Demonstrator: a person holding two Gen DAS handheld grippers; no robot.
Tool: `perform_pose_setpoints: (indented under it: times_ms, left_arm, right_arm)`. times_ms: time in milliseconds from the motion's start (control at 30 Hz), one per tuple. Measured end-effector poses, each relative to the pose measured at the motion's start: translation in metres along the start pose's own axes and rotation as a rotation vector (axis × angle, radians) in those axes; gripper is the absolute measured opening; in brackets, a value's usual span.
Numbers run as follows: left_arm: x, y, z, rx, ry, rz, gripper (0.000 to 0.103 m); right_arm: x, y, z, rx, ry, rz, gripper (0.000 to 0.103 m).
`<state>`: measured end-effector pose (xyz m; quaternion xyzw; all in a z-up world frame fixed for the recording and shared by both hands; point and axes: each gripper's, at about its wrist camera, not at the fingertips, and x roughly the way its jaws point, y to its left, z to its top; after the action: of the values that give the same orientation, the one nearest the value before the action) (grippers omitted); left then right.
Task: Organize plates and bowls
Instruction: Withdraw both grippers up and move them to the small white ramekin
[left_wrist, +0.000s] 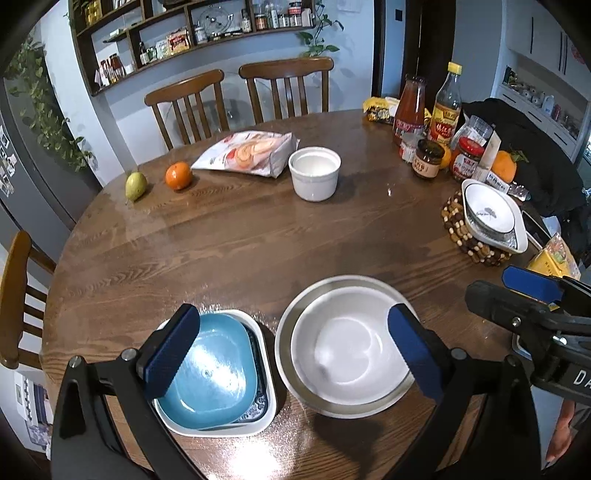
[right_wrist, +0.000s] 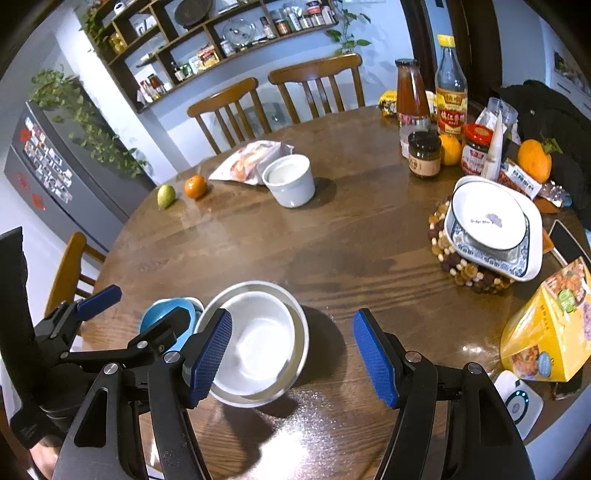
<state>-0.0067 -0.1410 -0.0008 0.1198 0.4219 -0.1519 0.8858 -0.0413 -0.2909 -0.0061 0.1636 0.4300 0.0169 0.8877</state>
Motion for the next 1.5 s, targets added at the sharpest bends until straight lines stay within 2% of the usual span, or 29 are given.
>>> perform_pose_setpoints:
  times_ms: [533, 667, 867, 1033, 1233, 1500]
  left_arm:
    - [-0.038, -0.002, 0.054, 0.042, -0.13, 0.031, 0.102]
    - [-0.049, 0.0, 0.07, 0.028, -0.155, 0.007, 0.102]
    - [-0.059, -0.004, 0.092, 0.047, -0.202, 0.038, 0.102]
    - [-0.065, -0.002, 0.115, 0.059, -0.24, 0.061, 0.102]
    - [-0.069, 0.002, 0.143, 0.076, -0.255, 0.054, 0.102]
    - [-0.071, 0.01, 0.18, 0.07, -0.302, 0.064, 0.102]
  right_arm:
    - [-0.035, -0.002, 0.039, -0.011, -0.109, 0.006, 0.069]
    - [-0.045, 0.001, 0.053, -0.023, -0.146, 0.0, 0.069]
    - [-0.056, 0.005, 0.076, -0.043, -0.187, -0.01, 0.069]
    - [-0.061, 0.006, 0.097, -0.043, -0.212, -0.025, 0.069]
    - [-0.066, 0.01, 0.12, -0.049, -0.239, -0.033, 0.069]
    - [-0.061, 0.021, 0.156, -0.075, -0.241, -0.024, 0.069]
